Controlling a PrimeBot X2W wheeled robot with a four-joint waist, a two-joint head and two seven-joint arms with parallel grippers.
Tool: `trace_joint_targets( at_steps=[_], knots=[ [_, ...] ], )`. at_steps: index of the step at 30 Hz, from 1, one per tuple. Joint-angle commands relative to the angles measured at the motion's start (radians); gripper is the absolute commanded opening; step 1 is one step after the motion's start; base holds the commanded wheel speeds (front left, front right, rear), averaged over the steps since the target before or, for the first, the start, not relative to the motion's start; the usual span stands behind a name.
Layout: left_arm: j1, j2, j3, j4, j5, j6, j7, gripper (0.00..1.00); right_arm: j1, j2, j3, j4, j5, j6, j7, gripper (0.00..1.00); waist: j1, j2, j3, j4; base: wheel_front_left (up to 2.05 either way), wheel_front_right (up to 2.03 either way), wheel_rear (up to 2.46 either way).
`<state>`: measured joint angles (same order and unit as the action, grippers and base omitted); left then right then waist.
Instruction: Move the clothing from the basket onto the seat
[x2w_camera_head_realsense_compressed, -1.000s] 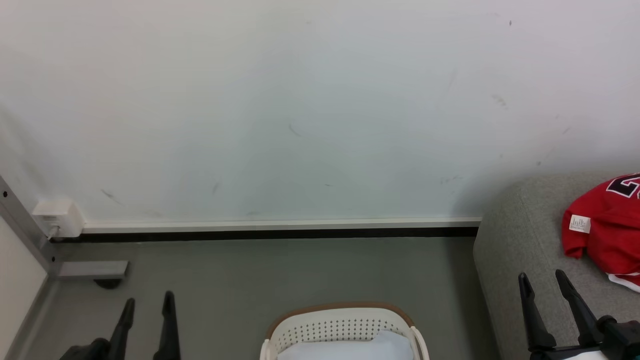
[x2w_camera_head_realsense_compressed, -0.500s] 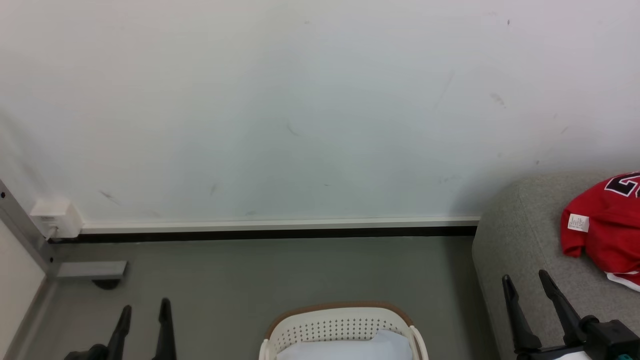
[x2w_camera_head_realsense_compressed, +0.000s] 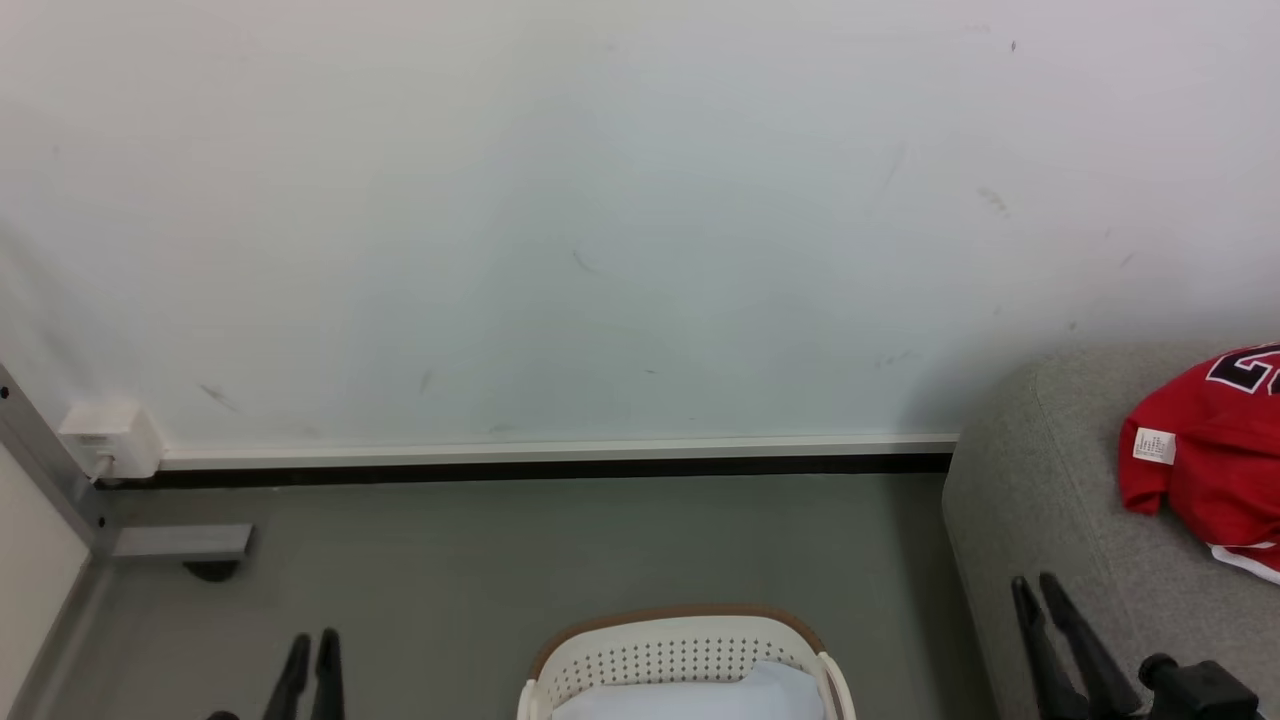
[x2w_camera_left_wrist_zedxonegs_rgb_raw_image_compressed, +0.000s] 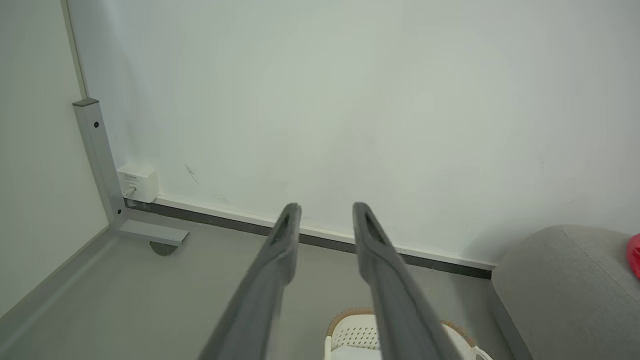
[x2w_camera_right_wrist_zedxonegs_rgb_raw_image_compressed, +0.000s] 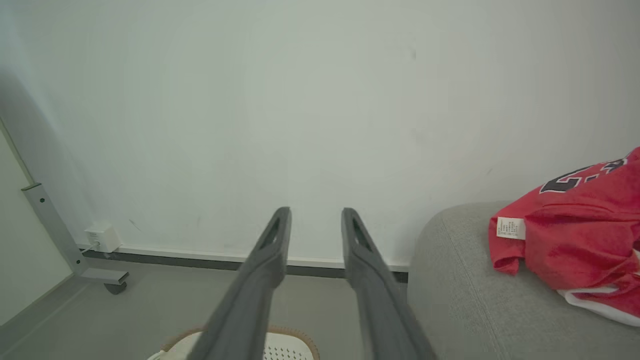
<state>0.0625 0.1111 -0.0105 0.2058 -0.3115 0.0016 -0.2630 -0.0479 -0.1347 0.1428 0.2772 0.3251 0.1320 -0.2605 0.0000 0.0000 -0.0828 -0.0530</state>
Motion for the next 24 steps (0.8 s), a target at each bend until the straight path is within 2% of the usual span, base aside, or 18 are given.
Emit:
trace_joint_targets(
  at_steps=[1,24],
  knots=[
    [0.002,-0.003,-0.001,0.007,-0.003,0.0,0.002,0.0,0.005,0.002,0.0,0.005,0.002,0.0,0.001,0.0,0.0,0.0,0.0,0.0,0.0,0.0,0.0],
    [-0.052,-0.019,0.037,0.015,-0.381,-0.039,0.112,0.0,-0.018,0.026,-0.076,-0.008,0.377,0.0,0.11,0.0,0.0,0.0,0.016,0.01,0.0,0.0,0.0]
  ],
)
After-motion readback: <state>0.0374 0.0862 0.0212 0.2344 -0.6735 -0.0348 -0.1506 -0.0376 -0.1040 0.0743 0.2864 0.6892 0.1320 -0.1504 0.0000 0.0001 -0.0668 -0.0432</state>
